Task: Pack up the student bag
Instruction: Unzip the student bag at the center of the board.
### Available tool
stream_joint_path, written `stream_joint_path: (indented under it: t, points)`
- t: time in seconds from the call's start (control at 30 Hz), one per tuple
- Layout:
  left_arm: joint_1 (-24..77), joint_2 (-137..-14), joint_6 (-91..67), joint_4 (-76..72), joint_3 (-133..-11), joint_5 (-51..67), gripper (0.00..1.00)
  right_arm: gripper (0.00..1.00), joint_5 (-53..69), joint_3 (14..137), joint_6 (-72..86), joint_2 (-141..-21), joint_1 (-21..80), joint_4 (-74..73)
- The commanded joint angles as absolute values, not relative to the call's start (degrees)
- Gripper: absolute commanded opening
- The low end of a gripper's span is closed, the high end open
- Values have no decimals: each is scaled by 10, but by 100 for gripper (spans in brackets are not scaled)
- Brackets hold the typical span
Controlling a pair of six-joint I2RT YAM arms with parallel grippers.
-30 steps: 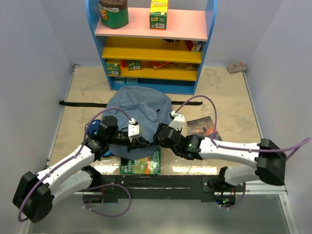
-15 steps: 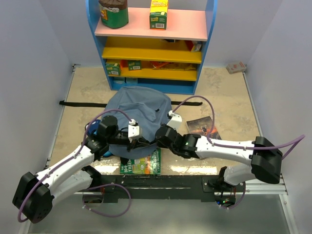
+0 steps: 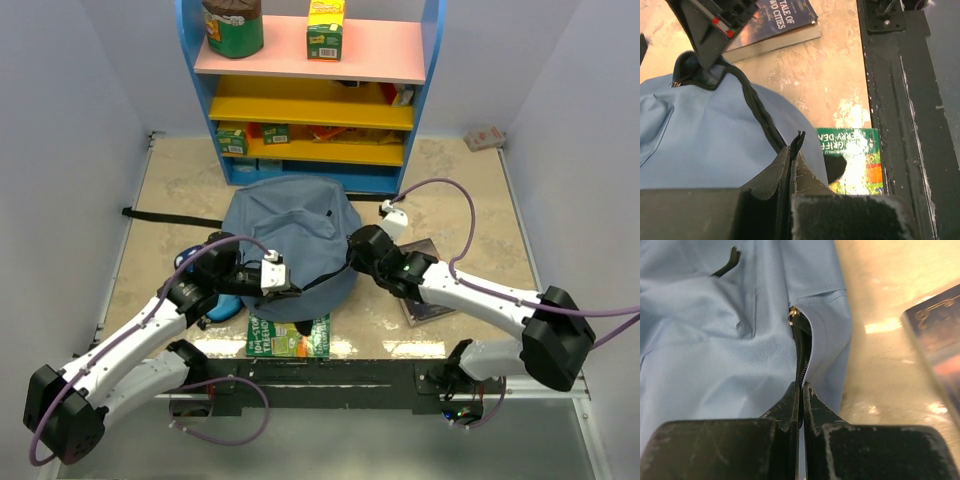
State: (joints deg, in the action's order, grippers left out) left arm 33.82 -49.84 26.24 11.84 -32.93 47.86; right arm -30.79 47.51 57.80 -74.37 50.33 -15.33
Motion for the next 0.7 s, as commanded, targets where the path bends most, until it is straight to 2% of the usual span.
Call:
stream_joint_path:
  t: [0.0,0.37,0.67]
  points:
    - [339,-485,312,192,-355,480,0,0,-382,513,509,-767,456,-142]
    - [339,-462,351,253,-371,440,0,0,-430,603,441,-802,374,-175]
    - [339,-472,411,327,-396,347,0,0,-407,606,428,-824,333,-175]
